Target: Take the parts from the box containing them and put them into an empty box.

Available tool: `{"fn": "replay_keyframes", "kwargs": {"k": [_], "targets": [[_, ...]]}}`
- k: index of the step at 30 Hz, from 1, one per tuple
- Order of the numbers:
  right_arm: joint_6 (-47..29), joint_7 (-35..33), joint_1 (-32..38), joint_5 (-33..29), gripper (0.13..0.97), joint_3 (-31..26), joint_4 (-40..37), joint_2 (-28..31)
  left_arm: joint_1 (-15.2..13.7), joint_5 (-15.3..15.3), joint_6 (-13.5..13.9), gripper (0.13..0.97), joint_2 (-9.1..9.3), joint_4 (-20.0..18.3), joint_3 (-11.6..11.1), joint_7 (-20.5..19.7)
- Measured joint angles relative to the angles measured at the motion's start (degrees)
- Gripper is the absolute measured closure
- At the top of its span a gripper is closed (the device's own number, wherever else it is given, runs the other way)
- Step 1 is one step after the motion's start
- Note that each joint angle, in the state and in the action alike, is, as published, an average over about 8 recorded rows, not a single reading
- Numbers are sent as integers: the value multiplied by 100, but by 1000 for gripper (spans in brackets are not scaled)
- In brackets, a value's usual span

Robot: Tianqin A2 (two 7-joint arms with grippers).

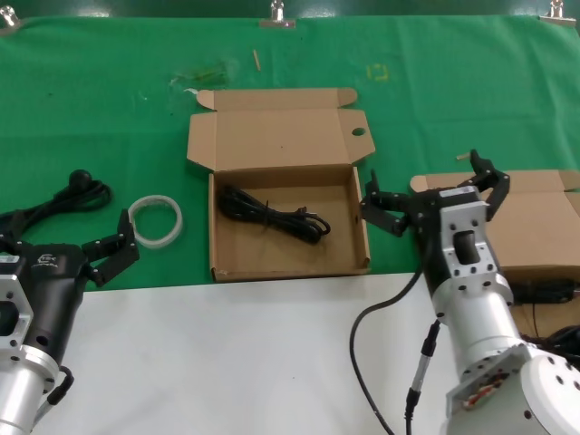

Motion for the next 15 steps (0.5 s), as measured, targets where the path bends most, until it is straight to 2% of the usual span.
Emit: {"fn": "replay_keyframes", "kwargs": {"k": [15], "targets": [[-950,1964,-460,-1098,129,758,13,0,0,0,0,132,0,0,0,0]]}}
